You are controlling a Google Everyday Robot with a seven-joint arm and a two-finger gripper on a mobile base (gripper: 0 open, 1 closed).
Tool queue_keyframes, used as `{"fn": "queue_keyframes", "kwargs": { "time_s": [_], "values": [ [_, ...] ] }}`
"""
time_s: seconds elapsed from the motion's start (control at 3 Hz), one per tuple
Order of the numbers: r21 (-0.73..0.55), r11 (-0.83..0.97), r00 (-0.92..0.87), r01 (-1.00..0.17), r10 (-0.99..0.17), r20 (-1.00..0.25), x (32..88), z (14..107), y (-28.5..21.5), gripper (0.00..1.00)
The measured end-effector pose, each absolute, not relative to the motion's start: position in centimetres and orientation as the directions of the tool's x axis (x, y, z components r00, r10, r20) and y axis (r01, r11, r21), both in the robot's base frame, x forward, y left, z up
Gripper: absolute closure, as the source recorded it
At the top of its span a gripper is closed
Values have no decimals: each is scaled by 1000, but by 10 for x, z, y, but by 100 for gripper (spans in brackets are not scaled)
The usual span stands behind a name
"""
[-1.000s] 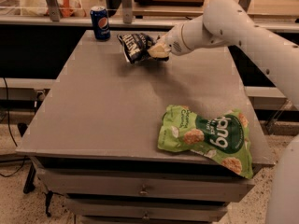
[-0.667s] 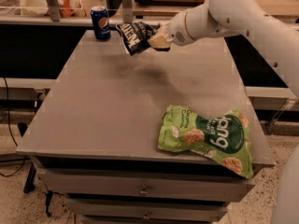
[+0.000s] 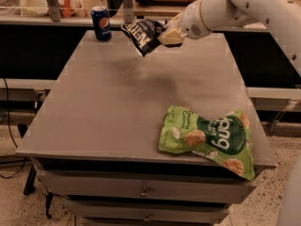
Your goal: Move blue chip bag near green rice chip bag
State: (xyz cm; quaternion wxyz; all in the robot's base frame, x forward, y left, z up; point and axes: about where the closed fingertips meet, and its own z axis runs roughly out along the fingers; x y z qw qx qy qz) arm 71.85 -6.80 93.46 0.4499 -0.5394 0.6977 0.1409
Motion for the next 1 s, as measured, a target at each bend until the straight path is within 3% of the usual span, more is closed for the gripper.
{"fn": "queue_keyframes", "kwargs": {
  "time_s": [1.0],
  "values": [
    [-222,346,-75,-912,-671,-737,629,914,-131,100]
  ]
}}
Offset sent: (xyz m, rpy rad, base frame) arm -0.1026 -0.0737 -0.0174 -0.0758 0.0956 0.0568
